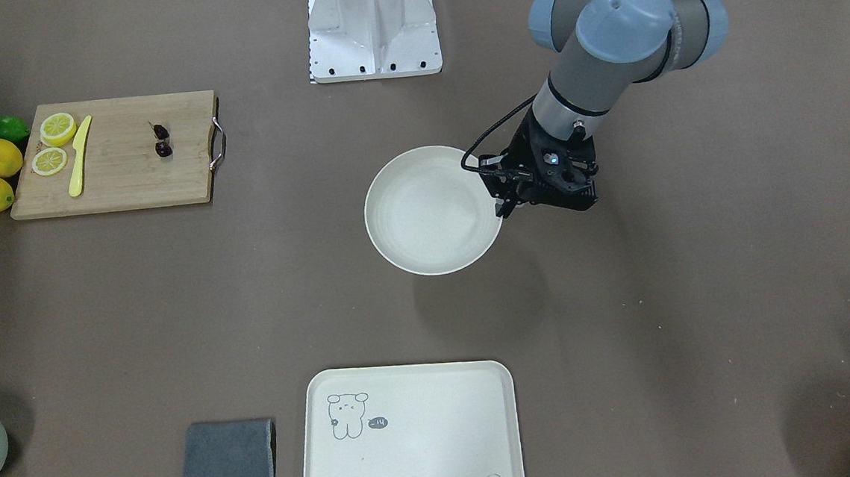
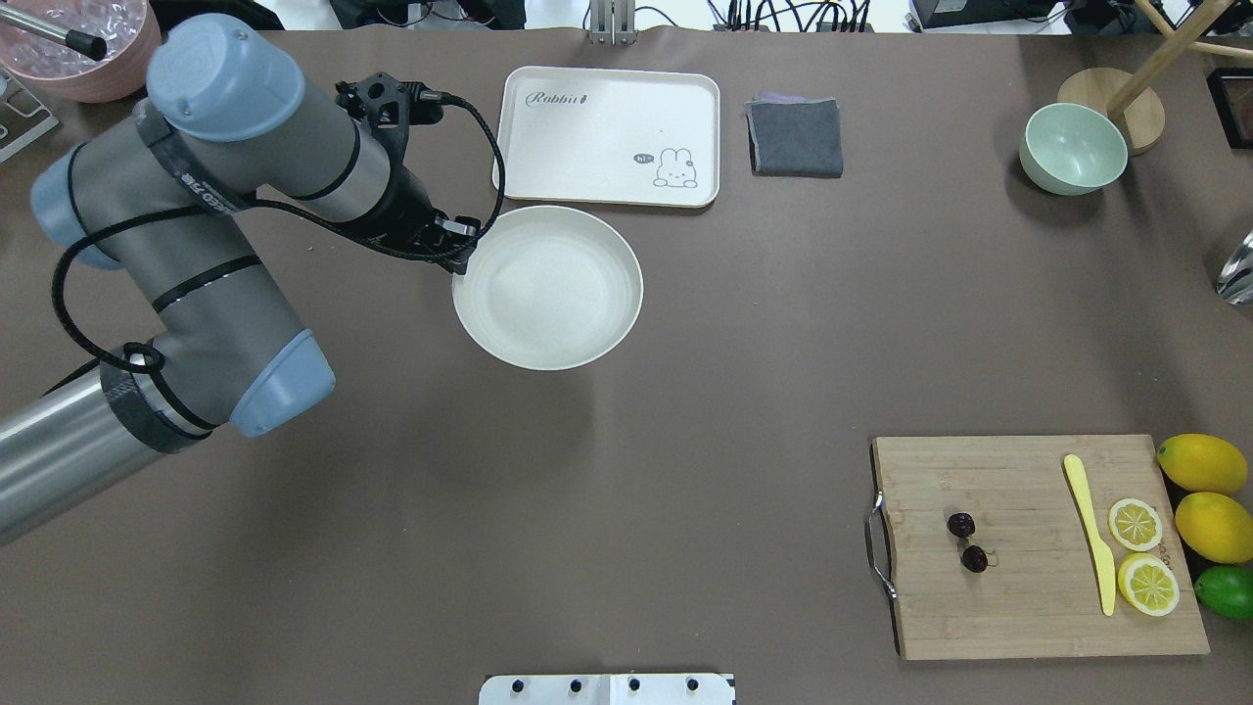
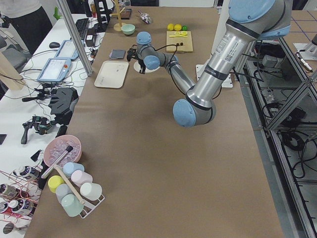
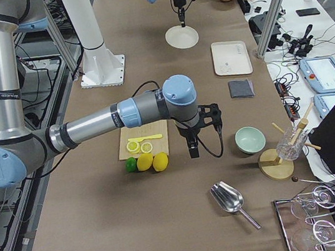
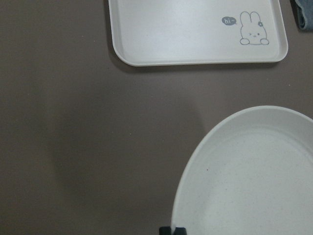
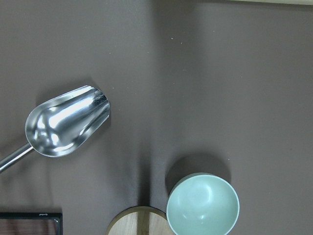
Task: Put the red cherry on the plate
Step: 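Lift the plate with the left gripper and set it down mid-table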
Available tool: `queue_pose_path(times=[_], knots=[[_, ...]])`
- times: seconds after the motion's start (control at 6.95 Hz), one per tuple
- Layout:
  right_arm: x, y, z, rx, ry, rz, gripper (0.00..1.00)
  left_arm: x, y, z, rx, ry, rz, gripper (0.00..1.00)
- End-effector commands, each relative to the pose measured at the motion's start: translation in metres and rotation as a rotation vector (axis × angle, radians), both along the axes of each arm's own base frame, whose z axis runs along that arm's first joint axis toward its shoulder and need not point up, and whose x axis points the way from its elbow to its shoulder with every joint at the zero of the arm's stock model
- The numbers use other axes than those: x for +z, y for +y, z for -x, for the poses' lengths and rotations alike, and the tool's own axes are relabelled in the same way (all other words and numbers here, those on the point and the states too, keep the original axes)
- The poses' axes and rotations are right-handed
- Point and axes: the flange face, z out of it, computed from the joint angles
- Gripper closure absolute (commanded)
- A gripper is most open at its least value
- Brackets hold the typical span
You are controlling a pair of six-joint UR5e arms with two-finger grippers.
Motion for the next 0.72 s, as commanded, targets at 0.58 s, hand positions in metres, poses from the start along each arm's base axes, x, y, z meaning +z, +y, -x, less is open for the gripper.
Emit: queue_pose_path(times=[0.58], knots=[[-0.001,0.011,-0.004,0.011,-0.008,0.003,0.01,0.047,0.019,-0.090,-0.030,0.084,-0.019,1.00]])
